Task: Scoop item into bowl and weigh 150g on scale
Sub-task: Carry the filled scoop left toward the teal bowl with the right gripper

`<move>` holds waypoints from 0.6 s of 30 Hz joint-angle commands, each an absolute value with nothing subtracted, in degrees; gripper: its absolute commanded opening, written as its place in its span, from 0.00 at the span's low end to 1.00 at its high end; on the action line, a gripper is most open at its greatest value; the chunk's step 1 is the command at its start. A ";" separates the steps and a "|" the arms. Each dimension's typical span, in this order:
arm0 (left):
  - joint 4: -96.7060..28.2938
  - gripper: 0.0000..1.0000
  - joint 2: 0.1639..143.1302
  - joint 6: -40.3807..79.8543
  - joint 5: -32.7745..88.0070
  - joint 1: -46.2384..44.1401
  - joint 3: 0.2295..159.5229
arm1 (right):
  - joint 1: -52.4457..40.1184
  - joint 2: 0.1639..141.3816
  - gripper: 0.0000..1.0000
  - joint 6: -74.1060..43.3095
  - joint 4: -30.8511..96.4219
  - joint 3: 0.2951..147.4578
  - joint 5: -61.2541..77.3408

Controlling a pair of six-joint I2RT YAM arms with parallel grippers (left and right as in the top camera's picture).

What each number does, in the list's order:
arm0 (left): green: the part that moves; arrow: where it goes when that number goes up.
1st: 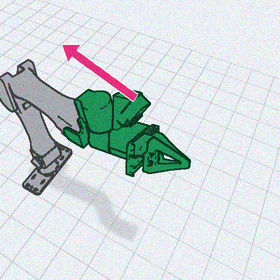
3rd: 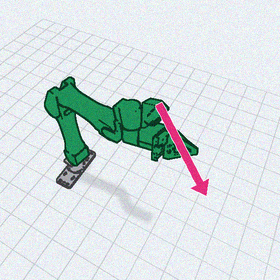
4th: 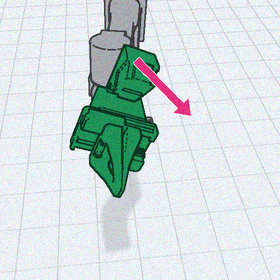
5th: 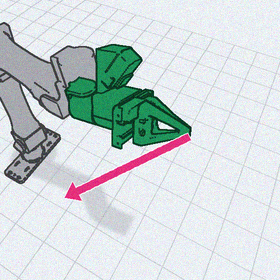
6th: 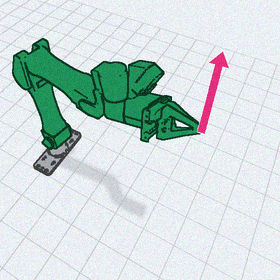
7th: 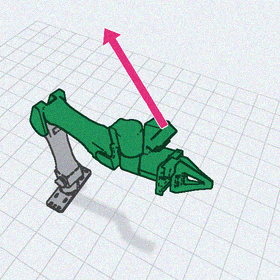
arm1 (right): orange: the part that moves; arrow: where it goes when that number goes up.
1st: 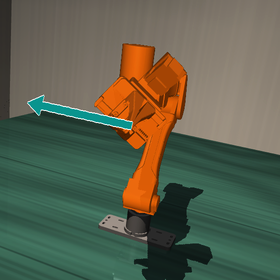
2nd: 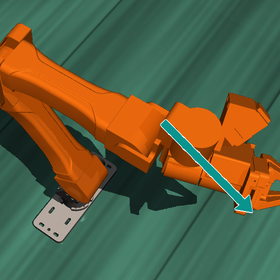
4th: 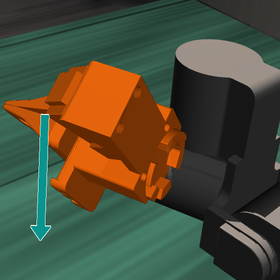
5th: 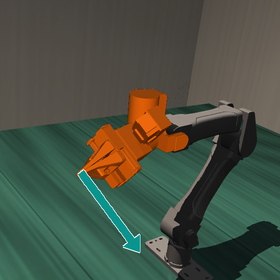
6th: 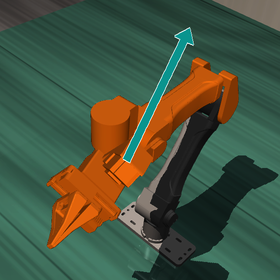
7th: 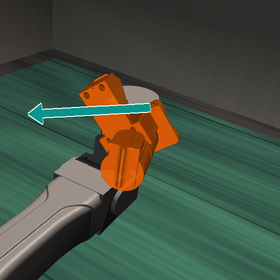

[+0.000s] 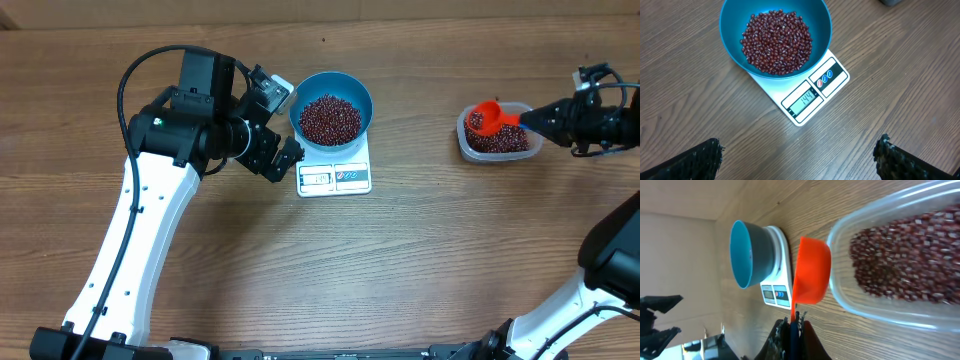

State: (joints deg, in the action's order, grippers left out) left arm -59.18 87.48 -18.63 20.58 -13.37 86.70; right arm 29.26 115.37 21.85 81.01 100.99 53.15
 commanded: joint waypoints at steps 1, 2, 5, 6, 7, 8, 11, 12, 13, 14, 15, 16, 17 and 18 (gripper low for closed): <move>-59.35 1.00 86.26 -19.73 20.36 -13.15 86.39 | 26.70 112.53 0.04 23.22 80.88 103.28 55.70; -59.35 1.00 86.26 -19.73 20.36 -13.15 86.39 | 25.74 111.81 0.04 23.20 80.79 103.61 55.70; -59.37 0.99 86.24 -19.73 20.36 -13.15 86.39 | 22.76 110.30 0.04 22.90 80.49 104.68 55.59; -59.35 0.99 86.26 -19.73 20.36 -13.15 86.39 | 21.54 109.86 0.04 22.52 80.20 105.06 55.57; -59.35 1.00 86.26 -19.73 20.36 -13.15 86.41 | 20.43 109.54 0.04 22.46 79.90 105.30 55.59; -59.35 1.00 86.24 -19.73 20.36 -13.15 86.39 | 19.16 109.25 0.04 22.31 79.57 105.58 55.59; -59.35 1.00 86.24 -19.73 20.36 -13.15 86.41 | 13.65 109.08 0.04 18.61 76.73 106.76 54.59; -59.35 0.99 86.26 -19.73 20.36 -13.15 86.41 | 12.19 109.08 0.04 17.30 75.59 106.89 53.82; -59.35 1.00 86.26 -19.73 20.36 -13.15 86.41 | 10.83 109.08 0.04 16.10 74.50 106.91 52.90; -59.35 1.00 86.24 -19.73 20.36 -13.15 86.39 | 9.32 109.08 0.04 14.68 73.36 106.91 51.70; -59.35 1.00 86.24 -19.73 20.36 -13.15 86.39 | 6.70 109.06 0.04 12.84 71.55 106.96 49.43; -59.35 1.00 86.26 -19.73 20.36 -13.15 86.39 | 5.34 109.06 0.04 11.94 70.70 106.98 48.18; -59.35 1.00 86.24 -19.73 20.36 -13.15 86.39 | 4.23 109.06 0.04 11.51 70.04 107.00 47.16; -59.35 0.99 86.26 -19.73 20.36 -13.15 86.39 | 3.03 109.06 0.04 11.46 69.54 107.09 46.30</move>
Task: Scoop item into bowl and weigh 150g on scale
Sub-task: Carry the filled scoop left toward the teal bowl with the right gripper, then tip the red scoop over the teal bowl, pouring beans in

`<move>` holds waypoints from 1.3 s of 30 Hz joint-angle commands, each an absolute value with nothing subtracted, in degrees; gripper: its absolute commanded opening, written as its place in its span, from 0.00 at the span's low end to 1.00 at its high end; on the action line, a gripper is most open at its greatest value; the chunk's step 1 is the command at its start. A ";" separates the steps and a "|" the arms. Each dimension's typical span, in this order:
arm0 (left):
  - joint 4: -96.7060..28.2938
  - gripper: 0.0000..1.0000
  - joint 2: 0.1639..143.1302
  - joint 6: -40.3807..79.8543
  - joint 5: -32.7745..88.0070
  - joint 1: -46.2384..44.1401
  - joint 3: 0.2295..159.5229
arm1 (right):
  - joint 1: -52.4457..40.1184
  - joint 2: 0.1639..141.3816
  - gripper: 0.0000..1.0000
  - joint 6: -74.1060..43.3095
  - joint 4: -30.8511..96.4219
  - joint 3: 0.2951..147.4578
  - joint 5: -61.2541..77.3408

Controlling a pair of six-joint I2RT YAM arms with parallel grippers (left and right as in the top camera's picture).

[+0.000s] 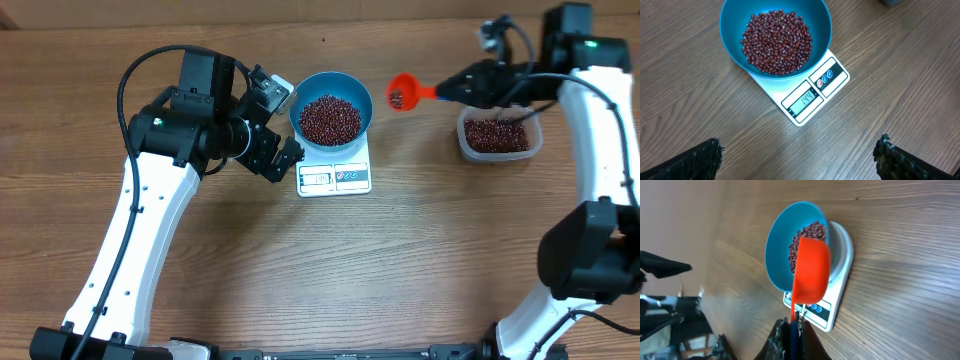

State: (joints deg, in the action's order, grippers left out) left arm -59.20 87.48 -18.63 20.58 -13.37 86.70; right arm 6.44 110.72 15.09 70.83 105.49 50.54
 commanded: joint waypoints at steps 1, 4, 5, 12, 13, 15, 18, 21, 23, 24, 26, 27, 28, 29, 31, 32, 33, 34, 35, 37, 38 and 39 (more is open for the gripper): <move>-59.35 1.00 86.26 -19.73 20.36 -13.15 86.39 | 1.87 109.06 0.04 11.29 69.19 107.33 45.25; -59.35 1.00 86.26 -19.73 20.36 -13.15 86.41 | -1.48 109.01 0.04 10.96 68.75 108.51 40.82; -59.35 0.99 86.24 -19.73 20.36 -13.15 86.39 | -2.44 109.01 0.04 10.63 68.69 109.01 39.11; -59.35 0.99 86.26 -19.73 20.36 -13.15 86.39 | -10.26 108.97 0.04 10.22 68.29 113.34 24.88; -59.35 1.00 86.26 -19.73 20.36 -13.15 86.41 | -11.25 108.97 0.04 10.20 68.25 113.80 23.05; -59.35 0.99 86.26 -19.73 20.36 -13.15 86.41 | -13.67 108.97 0.04 10.20 68.03 114.76 18.87; -59.35 1.00 86.24 -19.73 20.36 -13.15 86.39 | -17.58 108.97 0.04 10.15 67.48 115.68 11.27; -59.35 1.00 86.26 -19.73 20.36 -13.15 86.39 | -21.21 108.97 0.04 8.16 66.85 116.27 1.85; -59.35 1.00 86.26 -19.73 20.36 -13.15 86.39 | -23.29 108.95 0.04 7.62 66.39 116.42 -3.09; -59.35 1.00 86.26 -19.73 20.36 -13.15 86.41 | -24.32 108.95 0.04 7.60 66.17 116.44 -5.30; -59.35 0.99 86.26 -19.73 20.36 -13.15 86.41 | -26.09 108.95 0.04 7.49 65.80 116.44 -8.93; -59.35 0.99 86.26 -19.73 20.36 -13.15 86.39 | -26.76 108.95 0.04 7.46 65.63 116.44 -10.24; -59.35 1.00 86.26 -19.73 20.36 -13.15 86.39 | -27.51 108.95 0.04 7.46 65.45 116.44 -11.62; -59.35 1.00 86.26 -19.73 20.36 -13.15 86.41 | -28.12 108.95 0.04 7.46 65.19 116.44 -12.71; -59.35 1.00 86.26 -19.73 20.36 -13.15 86.39 | -28.82 108.95 0.04 7.49 64.82 116.44 -13.74; -59.35 1.00 86.26 -19.73 20.36 -13.15 86.41 | -29.06 108.95 0.04 7.49 64.64 116.44 -13.91; -59.35 0.99 86.24 -19.73 20.36 -13.15 86.39 | -29.21 108.95 0.04 7.49 64.55 116.44 -13.91; -59.35 0.99 86.26 -19.73 20.36 -13.15 86.39 | -29.19 108.95 0.04 7.46 64.51 116.44 -13.91; -59.35 0.99 86.26 -19.73 20.36 -13.15 86.39 | -29.19 108.95 0.04 7.46 64.51 116.44 -13.91; -59.35 1.00 86.26 -19.73 20.36 -13.15 86.41 | -29.19 108.97 0.04 7.46 64.58 116.44 -13.89; -59.35 1.00 86.24 -19.73 20.36 -13.15 86.41 | -29.19 108.97 0.04 7.46 64.62 116.44 -13.89; -59.35 1.00 86.26 -19.73 20.36 -13.15 86.41 | -29.19 108.95 0.04 7.46 64.62 116.44 -13.89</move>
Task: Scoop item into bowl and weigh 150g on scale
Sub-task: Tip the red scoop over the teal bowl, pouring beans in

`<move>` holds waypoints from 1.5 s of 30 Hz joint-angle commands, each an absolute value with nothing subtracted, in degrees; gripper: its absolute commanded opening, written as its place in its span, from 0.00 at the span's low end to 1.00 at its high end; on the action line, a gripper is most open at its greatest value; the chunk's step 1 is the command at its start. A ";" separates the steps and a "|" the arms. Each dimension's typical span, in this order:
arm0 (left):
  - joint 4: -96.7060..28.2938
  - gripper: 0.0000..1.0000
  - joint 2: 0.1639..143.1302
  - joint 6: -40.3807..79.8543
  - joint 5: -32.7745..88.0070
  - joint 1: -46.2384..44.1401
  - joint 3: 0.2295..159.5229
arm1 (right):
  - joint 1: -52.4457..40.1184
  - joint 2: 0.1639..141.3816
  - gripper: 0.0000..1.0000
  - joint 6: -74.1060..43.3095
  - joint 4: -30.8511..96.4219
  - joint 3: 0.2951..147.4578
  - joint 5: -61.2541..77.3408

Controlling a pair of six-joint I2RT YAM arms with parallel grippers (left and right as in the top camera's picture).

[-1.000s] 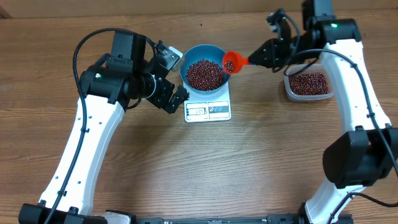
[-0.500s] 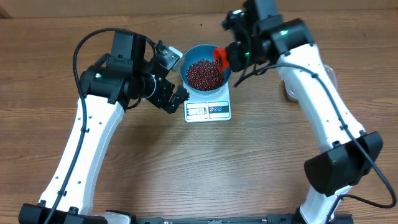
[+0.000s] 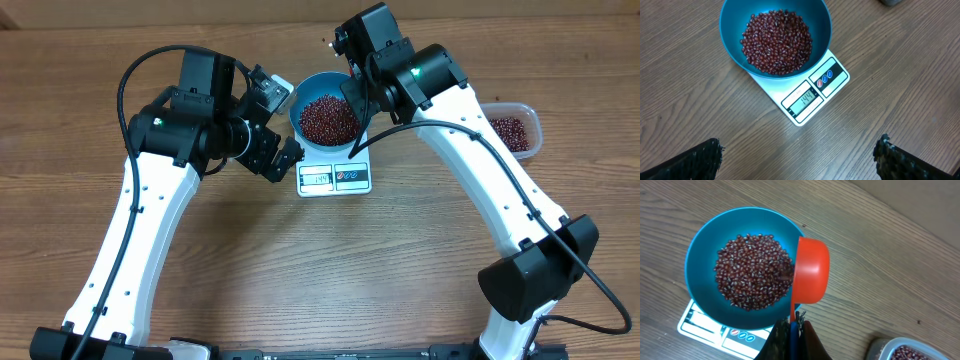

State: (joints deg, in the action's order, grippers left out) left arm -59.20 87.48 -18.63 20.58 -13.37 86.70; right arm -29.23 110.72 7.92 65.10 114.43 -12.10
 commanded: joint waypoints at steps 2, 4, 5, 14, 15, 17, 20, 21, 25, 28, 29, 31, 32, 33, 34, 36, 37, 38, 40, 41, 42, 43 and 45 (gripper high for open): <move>-59.35 0.99 86.26 -19.73 20.36 -13.15 86.39 | -29.19 108.95 0.04 7.22 64.75 116.44 -13.65; -59.35 1.00 86.26 -19.73 20.36 -13.15 86.41 | -29.19 108.95 0.04 7.25 64.79 116.44 -12.27; -59.35 0.99 86.26 -19.73 20.36 -13.15 86.39 | -29.19 108.95 0.04 7.25 64.79 116.44 -11.20; -59.35 1.00 86.26 -19.73 20.36 -13.15 86.39 | -29.19 108.97 0.04 7.25 64.77 116.44 -10.24; -59.35 1.00 86.24 -19.73 20.36 -13.15 86.41 | -29.19 108.97 0.04 7.25 64.77 116.44 -10.24; -59.35 0.99 86.26 -19.73 20.36 -13.15 86.39 | -29.19 108.97 0.04 7.25 64.77 116.44 -10.24; -59.35 1.00 86.26 -19.73 20.36 -13.15 86.39 | -29.19 108.97 0.04 7.25 64.73 116.44 -10.22; -59.35 1.00 86.26 -19.73 20.36 -13.15 86.41 | -29.19 108.97 0.04 7.25 64.73 116.44 -10.22; -59.35 0.99 86.26 -19.73 20.36 -13.15 86.39 | -29.19 108.97 0.04 7.29 64.69 116.44 -10.22; -59.35 0.99 86.26 -19.73 20.36 -13.15 86.39 | -29.19 108.97 0.04 7.29 64.58 116.44 -10.22; -59.35 0.99 86.26 -19.73 20.36 -13.15 86.39 | -29.19 108.97 0.04 7.29 64.53 116.44 -10.22; -59.35 1.00 86.26 -19.73 20.36 -13.15 86.39 | -29.19 108.97 0.04 7.31 64.47 116.44 -10.22; -59.35 1.00 86.26 -19.73 20.36 -13.15 86.39 | -29.19 108.97 0.04 7.31 64.36 116.44 -10.22; -59.35 0.99 86.24 -19.73 20.36 -13.15 86.41 | -29.19 108.97 0.04 7.31 64.31 116.44 -10.22; -59.35 0.99 86.26 -19.73 20.36 -13.15 86.39 | -29.19 108.97 0.04 7.31 64.29 116.44 -10.22; -59.35 1.00 86.26 -19.73 20.36 -13.15 86.39 | -29.19 108.97 0.04 7.31 64.29 116.44 -10.20; -59.35 1.00 86.26 -19.73 20.36 -13.15 86.41 | -29.19 108.97 0.04 7.33 64.31 116.44 -10.02; -59.35 1.00 86.24 -19.73 20.36 -13.15 86.41 | -29.19 108.97 0.04 7.66 64.34 116.44 -9.47; -59.35 1.00 86.24 -19.73 20.36 -13.15 86.41 | -29.19 108.97 0.04 7.94 64.31 116.44 -8.32; -59.35 1.00 86.26 -19.73 20.36 -13.15 86.41 | -29.19 108.97 0.04 7.94 64.31 116.44 -8.25; -59.35 1.00 86.26 -19.73 20.36 -13.15 86.41 | -29.19 108.97 0.04 7.94 64.31 116.44 -8.27; -59.35 1.00 86.26 -19.73 20.36 -13.15 86.39 | -29.19 108.97 0.04 7.94 64.31 116.44 -8.25; -59.35 1.00 86.26 -19.73 20.36 -13.15 86.39 | -29.19 108.97 0.04 7.94 64.31 116.44 -8.27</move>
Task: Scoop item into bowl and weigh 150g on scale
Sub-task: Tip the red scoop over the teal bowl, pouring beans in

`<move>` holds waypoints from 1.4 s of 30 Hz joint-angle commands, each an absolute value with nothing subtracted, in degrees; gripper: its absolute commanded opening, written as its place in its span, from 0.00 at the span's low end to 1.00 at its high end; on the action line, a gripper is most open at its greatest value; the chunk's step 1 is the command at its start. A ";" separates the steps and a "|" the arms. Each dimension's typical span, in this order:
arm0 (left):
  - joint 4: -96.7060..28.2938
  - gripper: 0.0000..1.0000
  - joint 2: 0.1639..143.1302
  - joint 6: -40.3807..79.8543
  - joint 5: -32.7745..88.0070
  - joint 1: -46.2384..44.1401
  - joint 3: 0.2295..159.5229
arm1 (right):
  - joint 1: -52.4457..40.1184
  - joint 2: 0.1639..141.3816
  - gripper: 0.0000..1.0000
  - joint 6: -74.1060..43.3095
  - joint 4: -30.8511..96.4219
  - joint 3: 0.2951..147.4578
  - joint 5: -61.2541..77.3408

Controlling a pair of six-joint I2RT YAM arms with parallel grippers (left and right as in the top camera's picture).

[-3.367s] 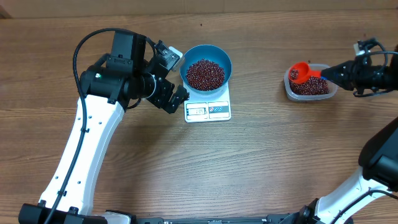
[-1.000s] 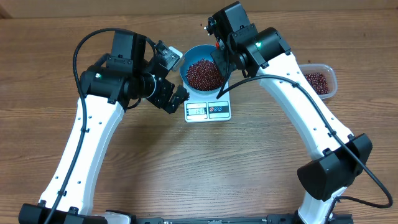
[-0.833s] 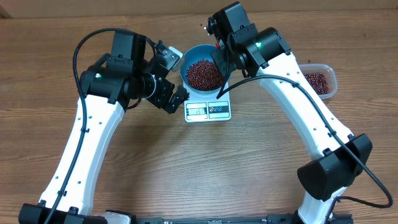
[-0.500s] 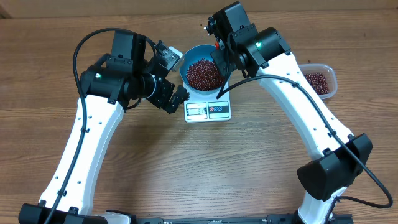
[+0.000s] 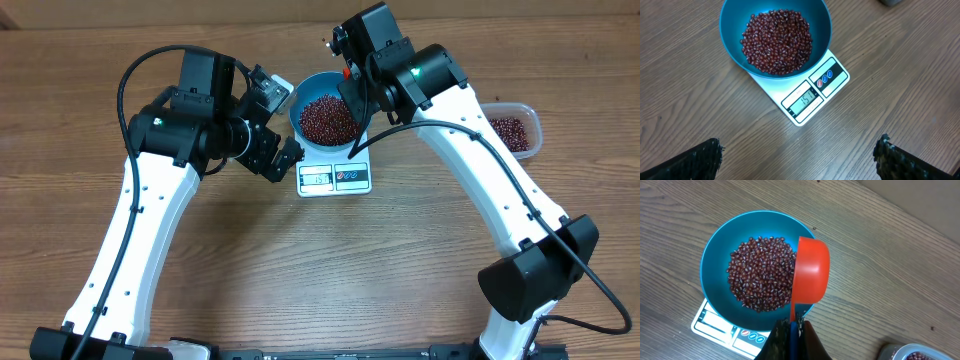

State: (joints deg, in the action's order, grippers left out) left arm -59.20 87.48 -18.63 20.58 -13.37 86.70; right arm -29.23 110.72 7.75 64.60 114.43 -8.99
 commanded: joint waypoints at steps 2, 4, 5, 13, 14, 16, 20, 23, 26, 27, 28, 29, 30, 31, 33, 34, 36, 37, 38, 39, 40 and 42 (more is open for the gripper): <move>-59.35 1.00 86.26 -19.73 20.36 -13.15 86.39 | -29.19 108.97 0.04 7.94 64.31 116.44 -8.25; -59.35 1.00 86.26 -19.73 20.36 -13.15 86.41 | -29.19 108.97 0.04 7.92 64.34 116.44 -8.21; -59.35 1.00 86.24 -19.73 20.36 -13.15 86.39 | -29.19 108.97 0.04 7.92 64.34 116.44 -7.92; -59.35 1.00 86.26 -19.73 20.36 -13.15 86.41 | -29.19 109.75 0.04 7.86 64.51 115.72 -6.61; -59.37 0.99 86.24 -19.73 20.36 -13.15 86.39 | -29.19 110.21 0.04 7.84 64.77 115.70 -6.15; -59.37 1.00 86.24 -19.73 20.36 -13.15 86.39 | -29.19 111.02 0.04 7.68 64.97 115.68 -5.63; -59.35 1.00 86.26 -19.73 20.36 -13.15 86.41 | -29.19 112.18 0.04 7.68 64.93 115.61 -5.21; -59.35 1.00 86.26 -19.73 20.36 -13.15 86.39 | -29.19 112.97 0.04 7.68 64.97 115.52 -5.23; -59.35 1.00 86.24 -19.73 20.36 -13.15 86.39 | -29.19 114.15 0.04 7.68 64.97 115.52 -5.26; -59.35 1.00 86.26 -19.73 20.36 -13.15 86.41 | -29.19 114.85 0.04 7.68 64.95 115.52 -5.26; -59.35 1.00 86.26 -19.73 20.36 -13.15 86.41 | -29.19 115.15 0.04 7.68 64.95 115.52 -5.26; -59.35 1.00 86.24 -19.73 20.36 -13.15 86.39 | -29.17 115.79 0.04 7.68 64.90 115.50 -5.26; -59.35 1.00 86.26 -19.73 20.36 -13.15 86.41 | -29.17 116.09 0.04 7.68 64.86 115.52 -5.28; -59.35 1.00 86.26 -19.73 20.36 -13.15 86.39 | -29.17 116.66 0.04 7.68 64.73 115.50 -5.37; -59.35 0.99 86.26 -19.73 20.36 -13.15 86.39 | -29.17 117.34 0.04 7.70 64.14 115.50 -5.89; -59.35 1.00 86.26 -19.73 20.36 -13.15 86.41 | -29.17 117.75 0.04 7.70 63.59 115.50 -6.39; -59.35 0.99 86.26 -19.73 20.36 -13.15 86.39 | -29.12 118.56 0.04 7.70 62.96 115.50 -7.29; -59.35 1.00 86.26 -19.73 20.36 -13.15 86.39 | -29.12 118.87 0.04 7.70 62.78 115.50 -7.70; -59.35 0.99 86.26 -19.73 20.36 -13.15 86.41 | -29.06 119.26 0.04 7.73 62.67 115.50 -7.75; -59.35 1.00 86.26 -19.73 20.36 -13.15 86.41 | -28.97 119.46 0.04 7.73 62.61 115.50 -7.68; -59.35 1.00 86.24 -19.73 20.36 -13.15 86.41 | -28.86 119.66 0.04 7.70 62.59 115.50 -7.66; -59.35 1.00 86.24 -19.73 20.36 -13.15 86.39 | -28.71 119.83 0.04 7.73 62.43 115.50 -7.66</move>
